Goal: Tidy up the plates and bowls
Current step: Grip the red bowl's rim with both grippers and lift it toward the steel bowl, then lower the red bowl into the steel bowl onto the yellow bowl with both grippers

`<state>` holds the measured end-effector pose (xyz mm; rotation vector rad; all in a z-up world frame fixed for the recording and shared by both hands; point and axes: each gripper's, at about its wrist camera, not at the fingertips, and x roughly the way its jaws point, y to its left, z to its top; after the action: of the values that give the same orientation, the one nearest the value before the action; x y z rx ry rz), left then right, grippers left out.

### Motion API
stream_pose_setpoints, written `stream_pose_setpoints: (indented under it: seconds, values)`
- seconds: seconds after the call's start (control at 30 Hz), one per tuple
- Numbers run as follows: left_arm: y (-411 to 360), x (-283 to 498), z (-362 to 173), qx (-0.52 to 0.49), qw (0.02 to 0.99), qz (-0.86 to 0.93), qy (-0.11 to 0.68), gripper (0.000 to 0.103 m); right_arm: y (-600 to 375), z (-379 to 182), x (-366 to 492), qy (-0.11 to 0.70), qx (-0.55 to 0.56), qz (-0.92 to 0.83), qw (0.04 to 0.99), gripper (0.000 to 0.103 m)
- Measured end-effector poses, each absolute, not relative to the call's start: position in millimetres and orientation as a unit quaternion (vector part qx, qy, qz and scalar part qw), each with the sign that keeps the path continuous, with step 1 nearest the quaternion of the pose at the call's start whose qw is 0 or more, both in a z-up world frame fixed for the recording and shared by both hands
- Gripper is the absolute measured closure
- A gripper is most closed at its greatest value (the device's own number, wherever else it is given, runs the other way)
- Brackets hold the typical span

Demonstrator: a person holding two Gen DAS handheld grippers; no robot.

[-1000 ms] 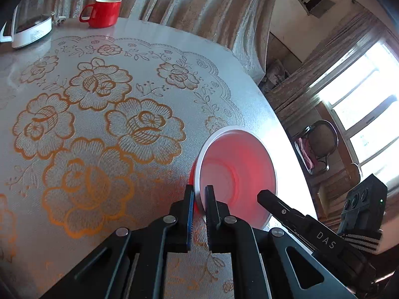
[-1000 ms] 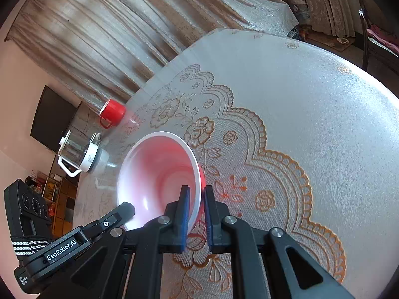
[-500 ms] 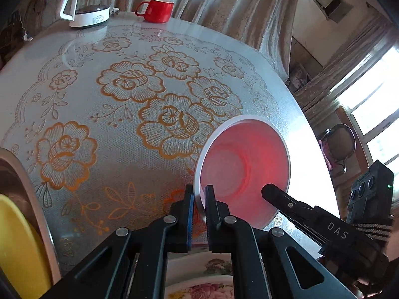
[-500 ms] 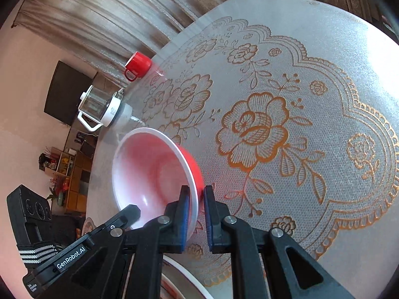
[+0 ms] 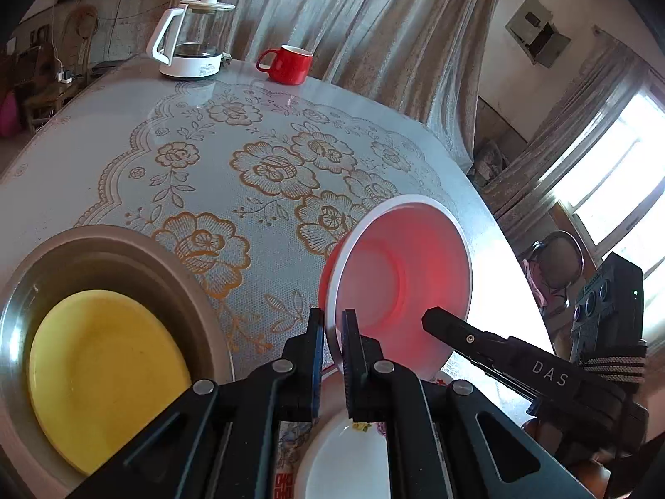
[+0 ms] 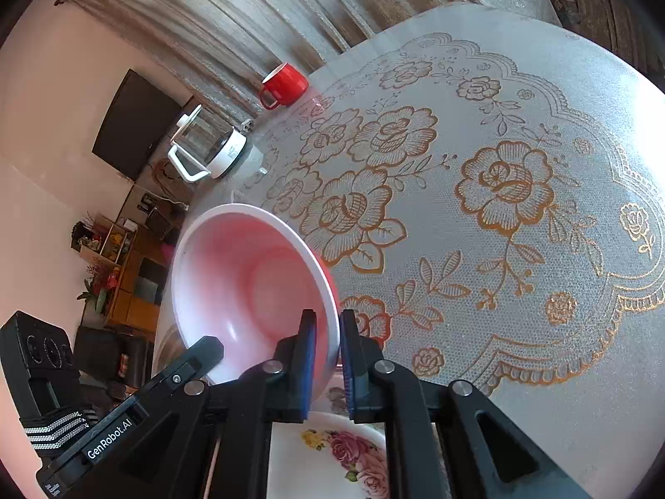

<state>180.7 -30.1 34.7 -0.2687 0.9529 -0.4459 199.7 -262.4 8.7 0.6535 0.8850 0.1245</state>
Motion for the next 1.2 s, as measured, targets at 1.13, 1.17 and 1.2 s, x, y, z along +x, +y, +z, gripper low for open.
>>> stream_pose_setpoints:
  seconds: [1.13, 1.17, 1.2]
  values:
    - [129.0, 124.6, 21.3, -0.22, 0.861, -0.126, 0.442, 0.095, -91.6, 18.6, 191.2, 0.454, 0.193, 0.177, 0.852, 0.09]
    - [129.3, 124.9, 19.9, -0.22, 0.86, -0.126, 0.444, 0.095, -90.5, 17.6, 190.8, 0.455, 0.191, 0.176, 0.852, 0.09]
    - [129.3, 124.9, 18.1, -0.219, 0.858, -0.126, 0.446, 0.095, -89.7, 16.3, 190.7, 0.457, 0.19, 0.176, 0.851, 0.09]
